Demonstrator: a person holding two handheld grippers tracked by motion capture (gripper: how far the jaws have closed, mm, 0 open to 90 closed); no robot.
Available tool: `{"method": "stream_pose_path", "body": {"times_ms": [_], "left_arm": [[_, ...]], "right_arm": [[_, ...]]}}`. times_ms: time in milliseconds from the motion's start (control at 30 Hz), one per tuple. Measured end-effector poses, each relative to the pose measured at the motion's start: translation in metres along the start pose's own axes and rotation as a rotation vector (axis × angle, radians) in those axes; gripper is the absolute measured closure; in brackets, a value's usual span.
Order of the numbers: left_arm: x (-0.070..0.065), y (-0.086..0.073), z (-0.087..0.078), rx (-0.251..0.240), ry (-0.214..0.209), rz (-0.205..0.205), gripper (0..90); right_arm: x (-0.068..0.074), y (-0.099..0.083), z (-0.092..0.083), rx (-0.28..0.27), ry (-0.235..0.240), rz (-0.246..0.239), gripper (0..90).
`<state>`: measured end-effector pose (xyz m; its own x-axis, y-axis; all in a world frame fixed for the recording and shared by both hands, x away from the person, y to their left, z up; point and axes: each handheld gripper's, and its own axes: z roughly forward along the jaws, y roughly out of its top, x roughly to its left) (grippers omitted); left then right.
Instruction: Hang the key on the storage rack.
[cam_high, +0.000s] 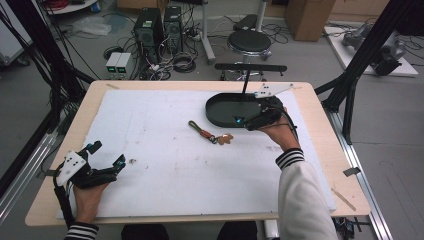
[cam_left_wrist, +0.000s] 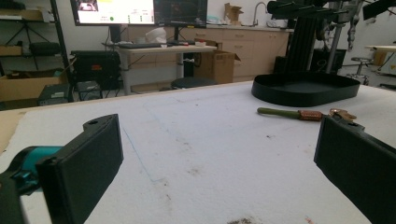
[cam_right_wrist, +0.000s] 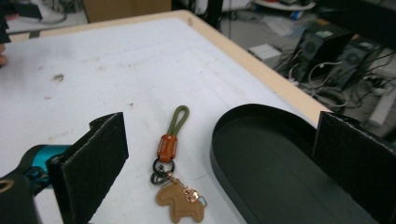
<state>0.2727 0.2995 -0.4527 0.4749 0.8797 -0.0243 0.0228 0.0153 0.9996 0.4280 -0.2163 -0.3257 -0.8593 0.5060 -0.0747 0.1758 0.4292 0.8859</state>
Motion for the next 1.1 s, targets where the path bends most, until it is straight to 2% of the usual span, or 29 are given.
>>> {"method": "stream_pose_path", "body": {"times_ms": [100,133,167,200,367,467,533,567,667,733,867,933,1100], "left_arm": [[0.000,0.000,0.000,-0.003,-0.001,-0.002,1.7],[0.000,0.000,0.000,-0.003,-0.002,-0.001,1.7],[0.000,0.000,0.000,-0.003,-0.002,-0.001,1.7],[0.000,0.000,0.000,-0.004,-0.001,-0.004,1.7],[0.000,0.000,0.000,-0.004,-0.001,-0.005,1.7],[0.000,0.000,0.000,-0.005,-0.001,-0.006,1.7],[0.000,0.000,0.000,-0.004,0.000,-0.008,1.7],[0.001,0.000,0.000,-0.004,0.000,-0.010,1.7],[0.001,0.000,0.000,-0.004,-0.001,-0.011,1.7],[0.001,0.000,0.000,-0.003,-0.003,-0.012,1.7],[0.001,0.000,0.000,-0.001,-0.004,-0.011,1.7],[0.001,0.000,0.000,-0.001,-0.003,-0.011,1.7],[0.001,0.000,0.000,-0.001,-0.003,-0.010,1.7]], "right_arm": [[-0.001,0.002,0.013,0.019,0.037,-0.009,2.4],[-0.002,0.001,0.017,0.042,0.045,-0.013,2.4],[-0.002,0.001,0.017,0.042,0.045,-0.013,2.4],[-0.003,0.000,0.027,0.087,0.059,-0.023,2.4],[-0.003,0.005,0.043,0.114,0.085,-0.025,2.4],[-0.005,0.009,0.052,0.107,0.132,-0.030,2.4],[-0.004,0.010,0.054,0.112,0.136,-0.028,2.4],[-0.004,0.013,0.060,0.139,0.140,-0.047,2.4],[-0.002,0.018,0.068,0.155,0.140,-0.061,2.4],[-0.001,0.020,0.074,0.169,0.153,-0.051,3.7],[0.004,0.021,0.085,0.232,0.158,-0.067,4.1],[0.005,0.022,0.087,0.239,0.159,-0.073,4.1],[0.011,0.022,0.105,0.312,0.154,-0.088,4.1]]}}
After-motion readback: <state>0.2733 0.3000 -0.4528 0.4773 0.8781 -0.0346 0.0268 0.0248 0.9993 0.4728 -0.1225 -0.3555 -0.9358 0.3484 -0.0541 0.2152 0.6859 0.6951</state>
